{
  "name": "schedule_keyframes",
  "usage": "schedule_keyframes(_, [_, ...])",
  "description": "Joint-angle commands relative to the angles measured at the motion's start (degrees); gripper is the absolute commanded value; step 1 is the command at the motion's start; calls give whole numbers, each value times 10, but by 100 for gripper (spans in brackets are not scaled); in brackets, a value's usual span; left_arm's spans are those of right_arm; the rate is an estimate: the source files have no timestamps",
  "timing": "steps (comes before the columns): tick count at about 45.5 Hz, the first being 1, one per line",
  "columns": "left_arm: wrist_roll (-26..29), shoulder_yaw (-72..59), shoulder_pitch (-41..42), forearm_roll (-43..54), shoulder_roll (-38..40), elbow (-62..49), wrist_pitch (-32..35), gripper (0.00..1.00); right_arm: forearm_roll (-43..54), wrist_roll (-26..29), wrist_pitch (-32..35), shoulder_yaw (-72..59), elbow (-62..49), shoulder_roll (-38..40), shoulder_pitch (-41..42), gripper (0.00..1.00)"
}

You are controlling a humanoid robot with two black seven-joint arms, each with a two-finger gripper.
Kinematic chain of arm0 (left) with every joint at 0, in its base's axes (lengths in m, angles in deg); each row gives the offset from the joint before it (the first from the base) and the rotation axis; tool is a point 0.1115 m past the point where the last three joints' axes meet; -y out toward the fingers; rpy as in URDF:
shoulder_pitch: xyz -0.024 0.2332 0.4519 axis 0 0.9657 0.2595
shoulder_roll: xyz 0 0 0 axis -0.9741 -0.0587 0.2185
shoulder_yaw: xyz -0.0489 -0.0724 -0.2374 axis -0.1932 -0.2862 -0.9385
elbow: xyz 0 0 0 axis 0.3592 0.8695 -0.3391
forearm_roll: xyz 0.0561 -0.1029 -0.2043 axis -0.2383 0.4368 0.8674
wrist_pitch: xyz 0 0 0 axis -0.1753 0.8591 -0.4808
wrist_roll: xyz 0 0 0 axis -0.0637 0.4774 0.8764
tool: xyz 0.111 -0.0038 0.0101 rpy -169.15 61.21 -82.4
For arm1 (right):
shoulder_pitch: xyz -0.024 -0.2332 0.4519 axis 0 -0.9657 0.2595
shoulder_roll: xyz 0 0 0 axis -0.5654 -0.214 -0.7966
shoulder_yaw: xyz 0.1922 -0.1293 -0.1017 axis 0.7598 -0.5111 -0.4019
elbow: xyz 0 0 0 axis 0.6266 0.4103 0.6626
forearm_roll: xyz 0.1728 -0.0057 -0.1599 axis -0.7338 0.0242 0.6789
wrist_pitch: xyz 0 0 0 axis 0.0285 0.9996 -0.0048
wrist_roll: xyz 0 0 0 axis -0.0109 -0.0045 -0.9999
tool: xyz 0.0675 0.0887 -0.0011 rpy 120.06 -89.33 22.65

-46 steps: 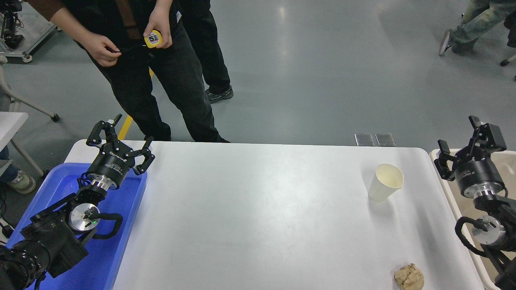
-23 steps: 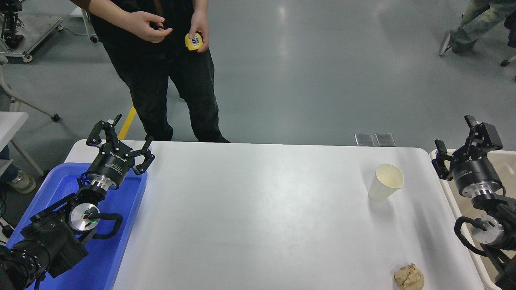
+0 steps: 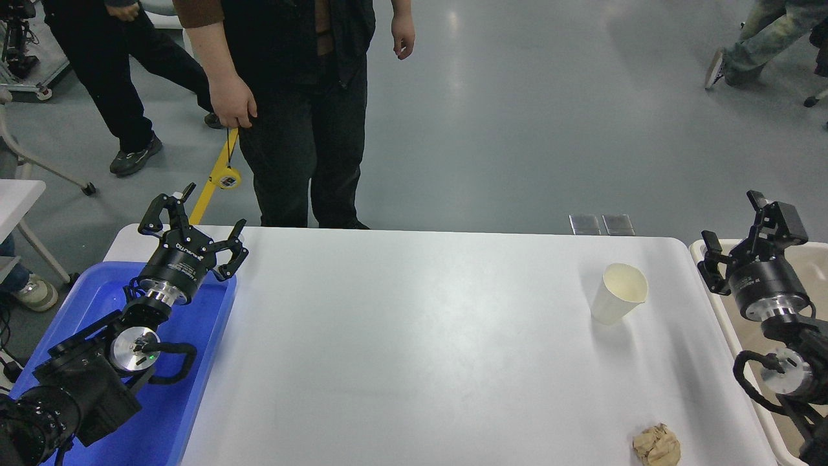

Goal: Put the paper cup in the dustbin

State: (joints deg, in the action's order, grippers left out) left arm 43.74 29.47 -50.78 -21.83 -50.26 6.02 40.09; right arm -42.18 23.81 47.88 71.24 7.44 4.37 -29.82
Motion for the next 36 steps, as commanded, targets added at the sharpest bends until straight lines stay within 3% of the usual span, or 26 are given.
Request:
schedule_keyframes(1, [0,0,0,0,0,0,1,100,6,-1,-5,-32,-5,26,13,99])
schedule_keyframes(16, [0,0,0,0,0,0,1,100,10,-1,-20,-295,-22,138,122,99])
schedule_keyframes(25, [0,-1,0,0,0,1,0,100,34,-1,-19,-496,-66,141,219,99])
schedule_keyframes(36, [-1,0,0,0,0,0,1,100,95,-1,-16,-572,-61,144,270,99])
